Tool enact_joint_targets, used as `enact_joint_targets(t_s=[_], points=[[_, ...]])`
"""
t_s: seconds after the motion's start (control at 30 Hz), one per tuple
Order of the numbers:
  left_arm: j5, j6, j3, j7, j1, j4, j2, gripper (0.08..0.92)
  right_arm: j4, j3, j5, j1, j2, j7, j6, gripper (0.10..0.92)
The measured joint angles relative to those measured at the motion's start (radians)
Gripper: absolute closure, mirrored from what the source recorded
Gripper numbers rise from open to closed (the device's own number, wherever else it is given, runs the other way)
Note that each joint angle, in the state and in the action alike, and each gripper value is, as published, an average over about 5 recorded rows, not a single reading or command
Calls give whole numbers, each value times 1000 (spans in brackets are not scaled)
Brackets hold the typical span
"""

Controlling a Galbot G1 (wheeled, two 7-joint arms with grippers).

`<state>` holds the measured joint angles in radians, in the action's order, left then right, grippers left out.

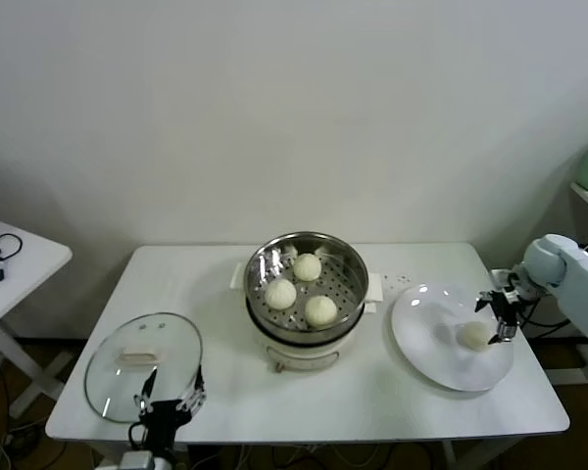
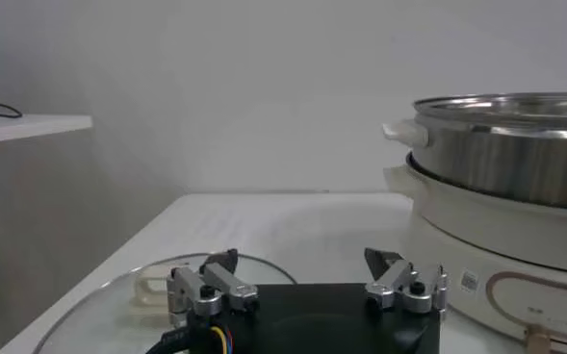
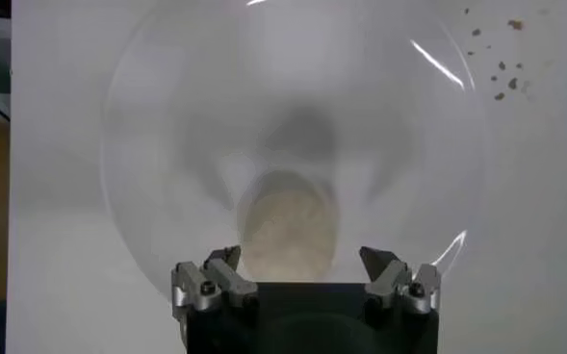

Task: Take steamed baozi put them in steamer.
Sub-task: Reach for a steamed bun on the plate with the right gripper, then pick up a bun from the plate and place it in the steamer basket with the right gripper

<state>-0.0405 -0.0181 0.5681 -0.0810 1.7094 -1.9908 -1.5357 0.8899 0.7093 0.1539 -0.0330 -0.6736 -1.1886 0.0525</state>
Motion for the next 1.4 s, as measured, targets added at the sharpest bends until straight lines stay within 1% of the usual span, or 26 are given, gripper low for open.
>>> enact_joint_targets(t_s=[0.47, 0.73, 1.07, 1.23, 1.4], points=[[4, -3, 2, -1, -5, 3, 1, 177, -46, -6, 32, -16, -35, -17, 14, 208], [4, -8, 1, -7, -6, 4, 2, 177, -62, -16, 47, -23, -41, -20, 22, 273], [5, -7, 1, -6, -1, 1, 2, 177, -74, -26, 51, -18, -54, -17, 25, 319], [4, -5, 2, -6, 1, -1, 2, 177, -70, -16, 26, -1, -46, -12, 16, 322], [3, -3, -5, -9, 3, -4, 1, 177, -53, 30, -58, 42, -28, -2, -12, 334]])
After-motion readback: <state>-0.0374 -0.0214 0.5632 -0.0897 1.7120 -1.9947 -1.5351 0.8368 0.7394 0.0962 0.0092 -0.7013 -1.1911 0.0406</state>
